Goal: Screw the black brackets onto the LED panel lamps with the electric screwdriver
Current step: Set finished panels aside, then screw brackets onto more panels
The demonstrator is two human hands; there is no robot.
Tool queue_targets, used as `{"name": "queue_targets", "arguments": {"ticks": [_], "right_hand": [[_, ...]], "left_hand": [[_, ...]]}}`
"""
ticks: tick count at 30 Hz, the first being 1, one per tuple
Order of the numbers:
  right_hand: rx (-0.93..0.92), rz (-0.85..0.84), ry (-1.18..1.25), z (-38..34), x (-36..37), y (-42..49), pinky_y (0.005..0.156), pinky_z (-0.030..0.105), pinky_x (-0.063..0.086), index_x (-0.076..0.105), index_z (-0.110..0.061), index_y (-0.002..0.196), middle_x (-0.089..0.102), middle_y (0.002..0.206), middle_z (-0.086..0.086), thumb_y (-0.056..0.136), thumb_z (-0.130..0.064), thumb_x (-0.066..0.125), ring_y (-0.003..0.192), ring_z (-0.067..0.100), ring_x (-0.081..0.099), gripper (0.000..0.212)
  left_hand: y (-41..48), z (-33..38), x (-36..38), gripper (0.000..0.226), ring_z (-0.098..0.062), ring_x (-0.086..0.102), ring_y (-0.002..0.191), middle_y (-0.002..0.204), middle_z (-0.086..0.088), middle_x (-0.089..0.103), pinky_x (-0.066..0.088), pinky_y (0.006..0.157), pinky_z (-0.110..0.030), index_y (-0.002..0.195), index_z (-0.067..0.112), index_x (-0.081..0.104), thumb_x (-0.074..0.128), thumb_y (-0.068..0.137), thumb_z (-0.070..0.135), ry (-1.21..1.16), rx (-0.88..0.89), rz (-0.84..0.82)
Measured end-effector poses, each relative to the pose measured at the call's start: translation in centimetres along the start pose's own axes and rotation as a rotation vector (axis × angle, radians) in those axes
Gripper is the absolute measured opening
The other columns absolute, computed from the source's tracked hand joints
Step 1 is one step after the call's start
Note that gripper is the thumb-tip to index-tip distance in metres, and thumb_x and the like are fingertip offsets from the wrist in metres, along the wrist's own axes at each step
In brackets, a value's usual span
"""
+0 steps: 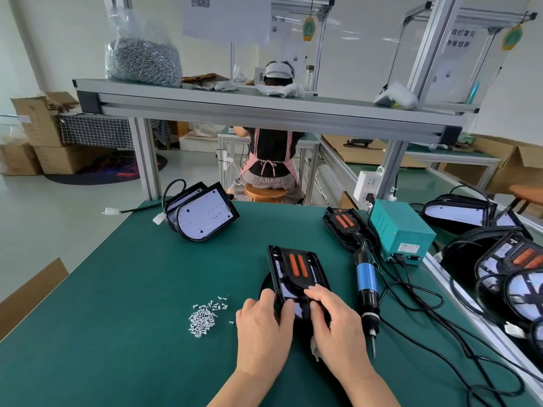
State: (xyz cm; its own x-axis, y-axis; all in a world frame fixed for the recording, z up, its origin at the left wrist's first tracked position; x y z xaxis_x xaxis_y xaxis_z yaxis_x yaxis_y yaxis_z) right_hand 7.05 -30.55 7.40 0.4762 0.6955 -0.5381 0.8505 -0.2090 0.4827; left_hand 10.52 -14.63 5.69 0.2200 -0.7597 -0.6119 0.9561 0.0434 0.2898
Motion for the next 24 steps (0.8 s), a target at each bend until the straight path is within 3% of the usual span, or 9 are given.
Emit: {"name": "queue_targets", "arguments": {"ticks": [3, 5, 7, 9, 12, 15, 19, 24], "right_hand": [[-0.022, 0.034, -0.019, -0.3, -0.1, -0.1, 0.109, 0.020, 0.040, 0.073, -0.019, 0.114, 0.067, 0.122, -0.011, 0.094, -0.005, 0.066, 0.131, 0.005, 0.053, 0.025], [-0.046, 0.006, -0.046, -0.4, 0.2, 0.0, 0.117, 0.031, 0.032, 0.071, -0.018, 0.121, 0.061, 0.133, -0.010, 0.096, -0.014, 0.067, 0.144, 0.010, 0.038, 0.026], [0.009, -0.076, -0.016, 0.1, 0.8, 0.0, 0.122, 0.032, 0.024, 0.064, -0.026, 0.133, 0.049, 0.146, -0.017, 0.099, -0.026, 0.063, 0.152, 0.005, 0.019, 0.035], [0.058, -0.126, 0.003, 0.6, 1.2, 0.0, 0.123, 0.030, 0.023, 0.060, -0.030, 0.138, 0.045, 0.147, -0.022, 0.099, -0.030, 0.062, 0.152, 0.001, 0.014, 0.039], [0.051, -0.102, -0.035, 0.6, 1.0, -0.2, 0.120, 0.026, 0.024, 0.061, -0.027, 0.137, 0.047, 0.144, -0.020, 0.098, -0.024, 0.064, 0.152, 0.007, 0.020, 0.039], [0.040, -0.093, -0.074, 0.5, 1.0, -0.8, 0.117, 0.022, 0.024, 0.061, -0.028, 0.137, 0.049, 0.143, -0.020, 0.098, -0.025, 0.064, 0.151, 0.007, 0.022, 0.039], [0.046, -0.054, -0.111, 0.3, 0.7, -1.7, 0.113, 0.026, 0.030, 0.067, -0.029, 0.131, 0.056, 0.140, -0.017, 0.096, -0.030, 0.065, 0.147, 0.010, 0.031, 0.035], [0.005, 0.043, -0.105, -0.7, -0.1, -1.7, 0.108, 0.028, 0.037, 0.077, -0.020, 0.113, 0.068, 0.121, -0.009, 0.095, -0.022, 0.069, 0.128, 0.022, 0.049, 0.020]], "left_hand": [[-0.1, 0.3, -0.2, 0.033, -0.025, 0.046, 0.078, 0.065, 0.001, 0.052, 0.038, 0.082, -0.037, 0.077, 0.017, 0.043, 0.056, 0.097, 0.039, -0.022, 0.019, 0.002], [-0.2, 0.4, -0.4, 0.034, -0.025, 0.046, 0.076, 0.063, 0.003, 0.050, 0.038, 0.081, -0.037, 0.072, 0.022, 0.038, 0.057, 0.096, 0.036, -0.043, 0.027, 0.017], [-0.1, 0.3, -0.4, 0.035, -0.023, 0.045, 0.076, 0.063, 0.004, 0.050, 0.038, 0.082, -0.036, 0.071, 0.023, 0.036, 0.057, 0.096, 0.035, -0.046, 0.019, 0.017], [0.0, 0.2, -0.3, 0.031, -0.022, 0.046, 0.079, 0.068, 0.002, 0.053, 0.037, 0.083, -0.035, 0.076, 0.017, 0.043, 0.054, 0.098, 0.037, -0.040, 0.004, 0.007], [-0.1, 0.1, -0.8, 0.026, -0.020, 0.046, 0.089, 0.081, 0.007, 0.061, 0.033, 0.087, -0.034, 0.087, 0.018, 0.057, 0.045, 0.103, 0.034, 0.006, 0.010, 0.009], [0.5, -1.2, -3.5, 0.017, -0.018, 0.043, 0.103, 0.103, 0.010, 0.062, 0.031, 0.093, -0.031, 0.101, 0.021, 0.067, 0.051, 0.098, 0.017, 0.109, 0.056, 0.090], [2.8, -4.8, -5.8, 0.031, -0.016, 0.038, 0.116, 0.111, 0.012, 0.054, 0.026, 0.099, -0.030, 0.108, 0.031, 0.068, 0.053, 0.088, 0.012, 0.357, 0.032, -0.149], [3.0, -5.0, -5.7, 0.013, -0.014, 0.038, 0.114, 0.107, 0.014, 0.054, 0.021, 0.098, -0.028, 0.099, 0.034, 0.068, 0.063, 0.090, 0.026, 0.443, 0.111, -0.272]]}}
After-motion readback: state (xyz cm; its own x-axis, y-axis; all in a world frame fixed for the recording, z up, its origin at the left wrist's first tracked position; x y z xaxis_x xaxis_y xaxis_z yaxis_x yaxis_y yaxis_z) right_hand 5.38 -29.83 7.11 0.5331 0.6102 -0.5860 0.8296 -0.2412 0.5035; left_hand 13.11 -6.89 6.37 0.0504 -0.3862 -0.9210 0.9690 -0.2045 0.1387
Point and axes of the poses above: each hand's wrist, its own y-axis towards the middle knuckle, its own x-axis out of the palm, z = x × y, the point moved 9 cm from there along y, towards the middle knuckle
